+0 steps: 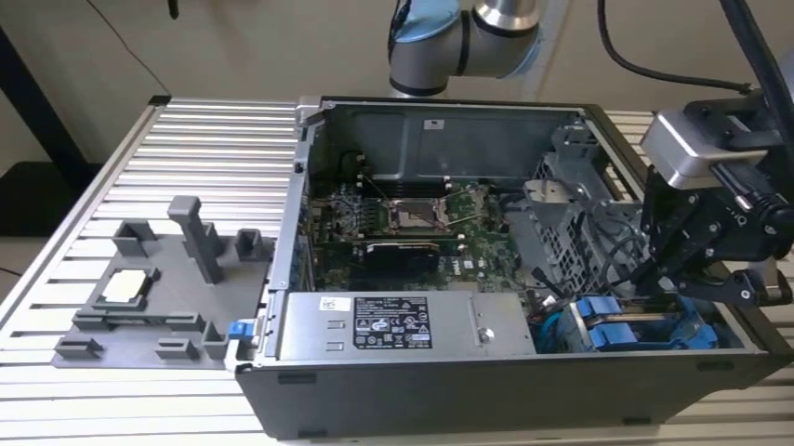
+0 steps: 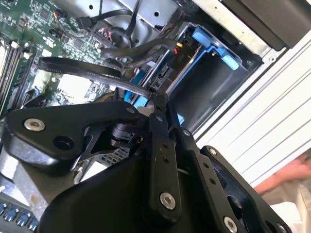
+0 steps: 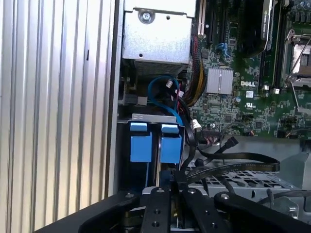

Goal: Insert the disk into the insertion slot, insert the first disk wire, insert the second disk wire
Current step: 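Insert the second disk wire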

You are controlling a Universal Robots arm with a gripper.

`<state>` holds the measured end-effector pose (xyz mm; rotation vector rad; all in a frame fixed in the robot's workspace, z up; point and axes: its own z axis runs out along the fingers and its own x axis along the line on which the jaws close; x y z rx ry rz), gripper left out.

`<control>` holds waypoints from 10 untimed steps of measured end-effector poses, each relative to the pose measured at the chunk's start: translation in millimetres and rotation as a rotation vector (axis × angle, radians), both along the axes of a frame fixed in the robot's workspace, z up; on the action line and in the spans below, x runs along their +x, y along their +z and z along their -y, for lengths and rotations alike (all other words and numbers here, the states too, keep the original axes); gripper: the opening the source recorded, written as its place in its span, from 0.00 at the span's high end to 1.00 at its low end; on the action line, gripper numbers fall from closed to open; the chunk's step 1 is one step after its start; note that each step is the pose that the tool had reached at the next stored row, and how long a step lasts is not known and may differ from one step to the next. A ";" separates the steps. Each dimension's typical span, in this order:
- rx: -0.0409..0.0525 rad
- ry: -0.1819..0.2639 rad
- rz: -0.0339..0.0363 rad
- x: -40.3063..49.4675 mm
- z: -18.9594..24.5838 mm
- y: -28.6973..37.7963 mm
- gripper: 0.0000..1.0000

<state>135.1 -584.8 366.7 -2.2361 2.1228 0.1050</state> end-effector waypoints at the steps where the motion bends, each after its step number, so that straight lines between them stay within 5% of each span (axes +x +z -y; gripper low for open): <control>1: 0.0030 -0.004 0.0000 0.0 0.0 0.0 0.84; 6: 0.0069 -0.004 0.0002 0.0 0.1 -1.1 0.84; 10: 0.0357 -0.004 0.0008 0.8 0.0 -4.1 0.84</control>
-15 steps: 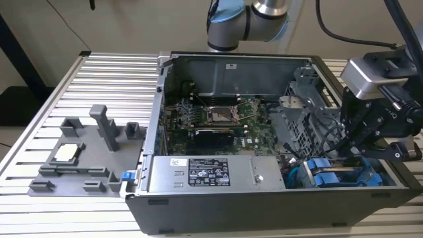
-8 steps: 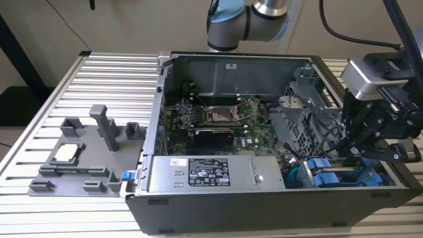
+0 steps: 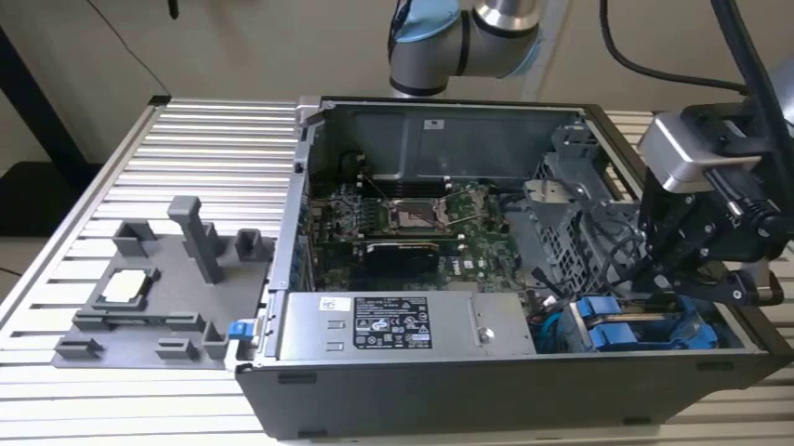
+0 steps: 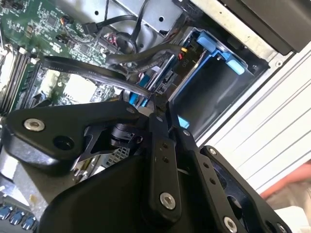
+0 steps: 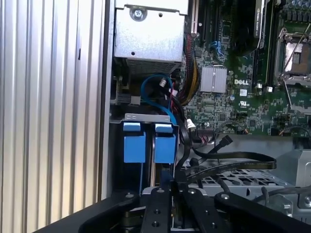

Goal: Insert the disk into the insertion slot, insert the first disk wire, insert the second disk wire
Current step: 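Insert the second disk wire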

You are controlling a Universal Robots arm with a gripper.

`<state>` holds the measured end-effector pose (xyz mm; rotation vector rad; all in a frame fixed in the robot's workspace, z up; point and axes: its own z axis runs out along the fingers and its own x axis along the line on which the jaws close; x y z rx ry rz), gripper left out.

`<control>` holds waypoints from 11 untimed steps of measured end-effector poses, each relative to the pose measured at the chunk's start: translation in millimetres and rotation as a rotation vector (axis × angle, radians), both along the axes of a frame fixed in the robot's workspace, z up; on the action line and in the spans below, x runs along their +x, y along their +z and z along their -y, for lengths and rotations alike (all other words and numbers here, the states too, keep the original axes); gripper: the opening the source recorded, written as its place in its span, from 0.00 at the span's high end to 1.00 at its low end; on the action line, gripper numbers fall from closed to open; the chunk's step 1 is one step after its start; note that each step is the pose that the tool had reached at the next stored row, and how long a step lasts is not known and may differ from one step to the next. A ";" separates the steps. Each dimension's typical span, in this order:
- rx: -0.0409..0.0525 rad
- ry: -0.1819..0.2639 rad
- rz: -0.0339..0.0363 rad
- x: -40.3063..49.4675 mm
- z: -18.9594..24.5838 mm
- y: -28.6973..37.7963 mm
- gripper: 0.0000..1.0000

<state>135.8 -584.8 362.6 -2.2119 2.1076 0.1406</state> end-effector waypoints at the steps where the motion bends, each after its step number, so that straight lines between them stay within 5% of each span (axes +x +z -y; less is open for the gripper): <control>1: 0.0044 0.000 0.0007 0.4 0.0 -0.7 0.84; 11: 0.0048 0.000 0.0012 9.2 0.3 -9.0 0.84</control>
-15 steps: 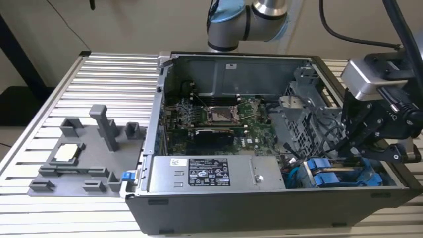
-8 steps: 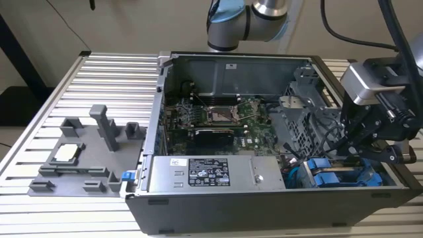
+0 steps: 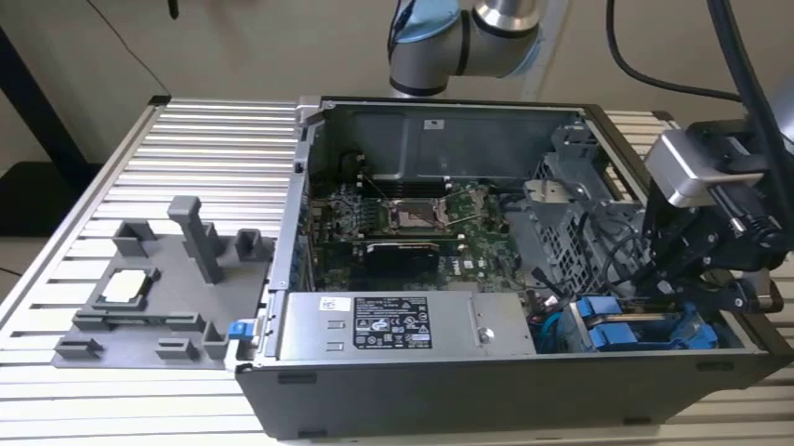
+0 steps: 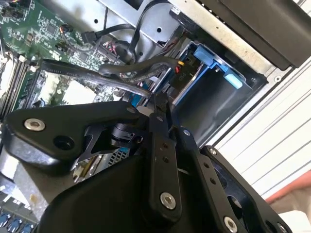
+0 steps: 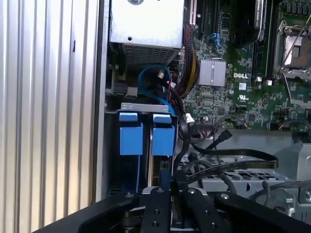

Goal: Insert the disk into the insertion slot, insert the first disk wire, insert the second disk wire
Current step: 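Insert the second disk wire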

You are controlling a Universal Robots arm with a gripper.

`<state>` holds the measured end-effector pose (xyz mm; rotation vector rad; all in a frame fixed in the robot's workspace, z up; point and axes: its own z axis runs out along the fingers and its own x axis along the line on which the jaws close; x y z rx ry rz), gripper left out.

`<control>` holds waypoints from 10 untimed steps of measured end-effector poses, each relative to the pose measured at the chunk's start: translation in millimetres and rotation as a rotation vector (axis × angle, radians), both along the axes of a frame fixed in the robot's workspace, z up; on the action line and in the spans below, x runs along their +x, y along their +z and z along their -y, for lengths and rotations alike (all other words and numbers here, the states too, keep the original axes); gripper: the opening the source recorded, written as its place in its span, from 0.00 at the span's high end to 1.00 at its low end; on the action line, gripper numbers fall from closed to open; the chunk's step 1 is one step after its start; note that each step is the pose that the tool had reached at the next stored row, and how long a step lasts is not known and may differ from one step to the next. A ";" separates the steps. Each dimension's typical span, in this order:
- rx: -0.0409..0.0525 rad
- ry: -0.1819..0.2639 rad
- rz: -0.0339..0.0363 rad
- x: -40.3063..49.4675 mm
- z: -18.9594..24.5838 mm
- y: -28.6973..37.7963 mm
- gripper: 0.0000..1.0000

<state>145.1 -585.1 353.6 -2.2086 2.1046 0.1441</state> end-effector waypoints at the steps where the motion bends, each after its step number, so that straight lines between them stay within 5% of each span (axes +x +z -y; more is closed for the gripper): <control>1: 0.0000 0.000 0.0000 0.3 0.0 -2.6 0.84; 10: 0.0001 0.000 0.0000 2.4 1.3 -8.1 0.84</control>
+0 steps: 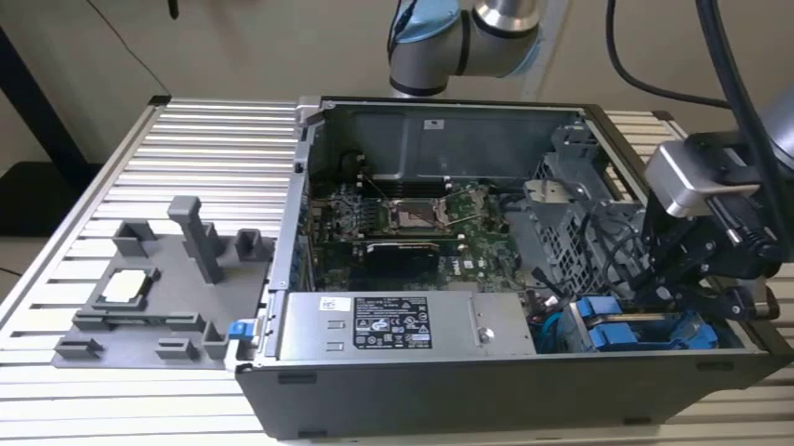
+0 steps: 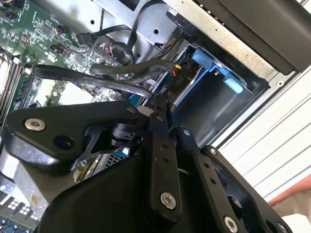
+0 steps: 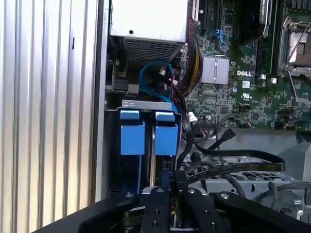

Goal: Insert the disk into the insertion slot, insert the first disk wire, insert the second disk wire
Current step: 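Insert the second disk wire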

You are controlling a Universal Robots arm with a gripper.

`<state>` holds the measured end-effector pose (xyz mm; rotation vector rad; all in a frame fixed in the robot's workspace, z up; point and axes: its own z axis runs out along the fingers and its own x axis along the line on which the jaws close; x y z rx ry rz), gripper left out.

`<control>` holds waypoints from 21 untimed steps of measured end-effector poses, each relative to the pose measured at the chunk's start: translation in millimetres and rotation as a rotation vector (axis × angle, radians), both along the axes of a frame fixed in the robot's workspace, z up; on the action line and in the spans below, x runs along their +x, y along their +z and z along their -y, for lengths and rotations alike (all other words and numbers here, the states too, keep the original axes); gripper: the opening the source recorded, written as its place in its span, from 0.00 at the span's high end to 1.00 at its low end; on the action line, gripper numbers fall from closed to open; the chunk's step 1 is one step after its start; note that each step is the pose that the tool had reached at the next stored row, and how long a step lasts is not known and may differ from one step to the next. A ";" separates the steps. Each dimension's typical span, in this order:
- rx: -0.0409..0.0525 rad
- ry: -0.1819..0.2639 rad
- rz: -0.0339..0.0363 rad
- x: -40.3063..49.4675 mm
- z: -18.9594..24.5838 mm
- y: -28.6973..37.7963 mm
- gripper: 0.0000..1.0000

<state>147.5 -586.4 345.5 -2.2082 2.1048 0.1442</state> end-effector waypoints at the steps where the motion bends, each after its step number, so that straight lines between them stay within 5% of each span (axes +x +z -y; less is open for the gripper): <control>1: -0.0001 0.000 0.0000 0.2 0.1 -0.5 0.84; 21: 0.0003 -0.023 -0.0015 2.3 1.4 -5.7 0.84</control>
